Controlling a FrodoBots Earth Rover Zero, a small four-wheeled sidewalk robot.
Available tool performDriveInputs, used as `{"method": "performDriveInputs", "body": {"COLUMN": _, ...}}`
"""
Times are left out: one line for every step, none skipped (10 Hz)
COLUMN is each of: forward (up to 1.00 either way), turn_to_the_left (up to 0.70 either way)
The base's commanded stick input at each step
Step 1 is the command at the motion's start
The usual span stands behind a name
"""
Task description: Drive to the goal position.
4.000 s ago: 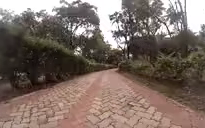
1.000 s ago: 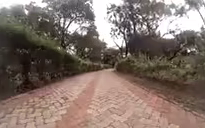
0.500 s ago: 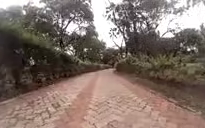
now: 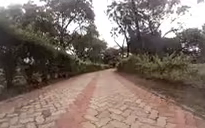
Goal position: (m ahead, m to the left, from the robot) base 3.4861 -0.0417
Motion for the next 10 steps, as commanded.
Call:
{"method": "performDriveInputs", "body": {"forward": 0.7, "turn_to_the_left": 0.0}}
{"method": "performDriveInputs", "body": {"forward": 0.7, "turn_to_the_left": 0.0}}
{"method": "performDriveInputs", "body": {"forward": 0.7, "turn_to_the_left": 0.0}}
{"method": "performDriveInputs", "body": {"forward": 0.7, "turn_to_the_left": 0.0}}
{"method": "performDriveInputs", "body": {"forward": 0.7, "turn_to_the_left": 0.0}}
{"method": "performDriveInputs", "body": {"forward": 0.7, "turn_to_the_left": 0.0}}
{"method": "performDriveInputs", "body": {"forward": 0.7, "turn_to_the_left": 0.0}}
{"method": "performDriveInputs", "body": {"forward": 0.7, "turn_to_the_left": 0.0}}
{"method": "performDriveInputs", "body": {"forward": 0.7, "turn_to_the_left": 0.0}}
{"method": "performDriveInputs", "body": {"forward": 0.7, "turn_to_the_left": 0.0}}
